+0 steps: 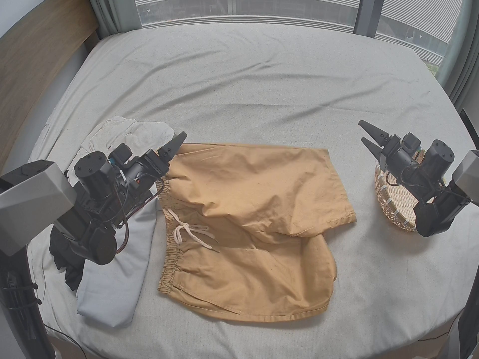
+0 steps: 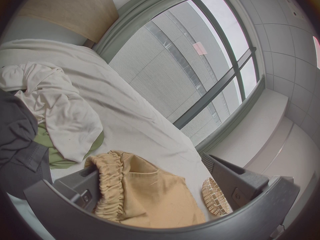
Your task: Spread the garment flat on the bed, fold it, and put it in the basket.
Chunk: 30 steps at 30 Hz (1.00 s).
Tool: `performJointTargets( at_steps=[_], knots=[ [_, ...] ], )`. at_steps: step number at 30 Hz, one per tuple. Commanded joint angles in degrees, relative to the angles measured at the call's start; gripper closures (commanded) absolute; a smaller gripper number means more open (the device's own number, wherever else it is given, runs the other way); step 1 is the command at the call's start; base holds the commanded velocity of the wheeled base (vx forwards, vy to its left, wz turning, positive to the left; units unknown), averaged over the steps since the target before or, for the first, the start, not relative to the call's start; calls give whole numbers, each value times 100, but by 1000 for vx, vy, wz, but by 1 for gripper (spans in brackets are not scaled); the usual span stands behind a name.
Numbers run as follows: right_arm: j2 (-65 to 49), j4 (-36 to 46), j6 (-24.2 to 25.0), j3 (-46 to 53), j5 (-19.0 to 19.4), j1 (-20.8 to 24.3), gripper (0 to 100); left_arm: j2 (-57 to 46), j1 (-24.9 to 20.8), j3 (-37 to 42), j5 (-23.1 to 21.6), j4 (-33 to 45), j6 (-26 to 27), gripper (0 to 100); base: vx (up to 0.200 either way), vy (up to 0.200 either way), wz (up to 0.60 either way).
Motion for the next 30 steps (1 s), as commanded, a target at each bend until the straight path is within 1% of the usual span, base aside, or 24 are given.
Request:
performJointTargets(
  at_steps=[1, 2, 3, 4, 5, 7, 10, 12, 15, 17, 18, 20, 23, 26, 30],
  knots=[
    [-292, -9, -19, 363, -1, 79, 0, 66, -7, 132, 126, 56, -7, 0, 0, 0, 0],
    [-451, -9, -37, 670, -1, 123, 0, 57, 2, 211, 188, 65, -7, 0, 0, 0, 0],
    [-503, -9, -46, 767, -1, 149, 0, 57, 2, 237, 197, 74, -7, 0, 0, 0, 0],
    [-679, -1, -116, 1189, 7, 229, 0, 40, 19, 369, 214, 65, -7, 0, 0, 0, 0],
    [-679, -1, -116, 1189, 7, 229, 0, 40, 19, 369, 214, 65, -7, 0, 0, 0, 0],
    [-846, -1, -397, 1883, -1, 352, 0, -75, 169, 738, 214, 12, 20, 0, 0, 0, 0],
    [-916, -9, -819, 2578, 25, 404, 0, -277, 248, 1231, 170, -49, 99, 0, 0, 0, 0],
    [-916, -9, -1092, 2876, 34, 431, 0, -409, 283, 1556, 161, -137, 143, 0, 0, 0, 0],
    [-916, -9, -1223, 3202, 51, 448, 0, -611, 283, 1863, 153, -155, 143, 0, 0, 0, 0],
    [-925, -9, -1223, 3298, 60, 457, 0, -681, 283, 1969, 153, -155, 152, 0, 0, 0, 0],
    [-925, -9, -1267, 3492, 60, 536, 0, -866, 257, 2206, 144, -155, 152, 0, 0, 0, 0],
    [-916, -1, -1364, 3641, 51, 580, 0, -1059, 213, 2382, 135, -155, 143, 0, 0, 0, 0],
    [-872, -1, -1654, 3896, 43, 650, 0, -1340, 37, 2707, 100, -155, 143, 0, 0, 0, 0],
    [-767, -1, -1830, 4072, 43, 694, 0, -1499, -121, 2988, -23, -155, 152, 0, 0, 0, 0],
    [-380, -1, -2014, 4195, 25, 765, 0, -1551, -350, 3155, -23, -155, 152, 0, 0, 0, 0]
  ],
)
